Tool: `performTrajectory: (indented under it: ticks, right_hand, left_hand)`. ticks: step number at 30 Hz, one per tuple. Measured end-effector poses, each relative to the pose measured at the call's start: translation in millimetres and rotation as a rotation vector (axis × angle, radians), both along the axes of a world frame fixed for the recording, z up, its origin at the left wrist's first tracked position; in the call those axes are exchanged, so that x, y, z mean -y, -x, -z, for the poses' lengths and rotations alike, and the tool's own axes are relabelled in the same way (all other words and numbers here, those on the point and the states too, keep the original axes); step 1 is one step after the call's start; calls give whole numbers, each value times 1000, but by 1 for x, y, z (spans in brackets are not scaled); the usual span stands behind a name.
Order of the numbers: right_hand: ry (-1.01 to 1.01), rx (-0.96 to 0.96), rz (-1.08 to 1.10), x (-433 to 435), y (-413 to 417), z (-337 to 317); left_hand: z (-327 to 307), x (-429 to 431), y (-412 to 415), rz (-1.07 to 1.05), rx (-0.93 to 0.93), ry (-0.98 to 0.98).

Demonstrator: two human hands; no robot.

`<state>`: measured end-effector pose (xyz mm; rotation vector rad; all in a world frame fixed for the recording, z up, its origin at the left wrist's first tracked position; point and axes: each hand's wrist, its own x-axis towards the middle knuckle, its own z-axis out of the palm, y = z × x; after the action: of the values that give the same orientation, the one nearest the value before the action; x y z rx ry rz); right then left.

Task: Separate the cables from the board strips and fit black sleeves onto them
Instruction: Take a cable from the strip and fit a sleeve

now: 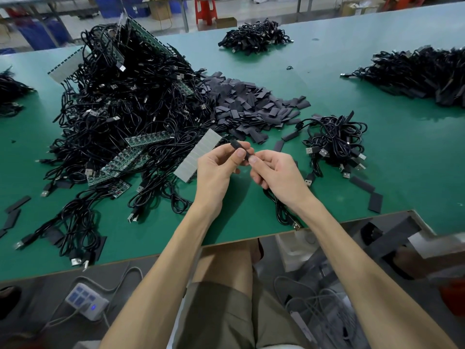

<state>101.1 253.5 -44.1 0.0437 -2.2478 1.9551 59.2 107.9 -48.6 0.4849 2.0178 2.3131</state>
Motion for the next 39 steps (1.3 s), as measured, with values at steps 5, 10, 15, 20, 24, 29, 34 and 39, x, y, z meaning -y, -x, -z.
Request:
performTrajectory:
  ticks: [5, 10, 15, 20, 24, 29, 34, 39]
  right_hand:
    - [-6, -15, -5, -1, 1, 0]
    - [-19, -38, 8, -4, 1, 2]
    - [3, -36, 18, -4, 1, 2]
    - [30, -26, 23, -7, 2, 5]
    - [44, -22, 16, -9, 3, 6]
    - [66, -21, 6, -10, 4, 9]
    - [84, -18, 2, -10, 4, 10]
    - [93, -17, 7, -9, 3, 8]
  left_hand:
    - [2, 0, 2, -18, 4, 8]
    - [3, 1, 2, 3, -7, 17]
    - [3, 1, 1, 13, -37, 26]
    - [3, 0, 0, 13, -45, 42]
    - [2, -1, -2, 10, -57, 56]
    - [1, -1, -3, 15, -63, 62]
    - [0, -2, -3, 13, -70, 62]
    - [-1, -3, -3, 4, -42, 56]
